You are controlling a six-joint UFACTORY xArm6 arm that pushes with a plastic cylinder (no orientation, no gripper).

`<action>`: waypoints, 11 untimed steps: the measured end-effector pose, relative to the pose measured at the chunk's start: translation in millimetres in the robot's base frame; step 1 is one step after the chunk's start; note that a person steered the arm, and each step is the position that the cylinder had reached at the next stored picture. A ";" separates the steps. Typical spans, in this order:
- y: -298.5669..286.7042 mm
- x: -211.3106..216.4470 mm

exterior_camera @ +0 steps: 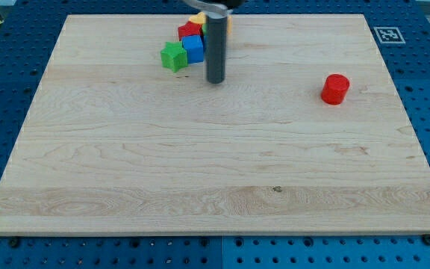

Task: Move the green star into the blue cube

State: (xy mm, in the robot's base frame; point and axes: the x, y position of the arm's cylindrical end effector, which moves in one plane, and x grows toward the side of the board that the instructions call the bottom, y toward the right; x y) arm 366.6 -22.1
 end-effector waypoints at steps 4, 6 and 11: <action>-90.9 -21.8; -78.4 -23.1; -56.7 -36.3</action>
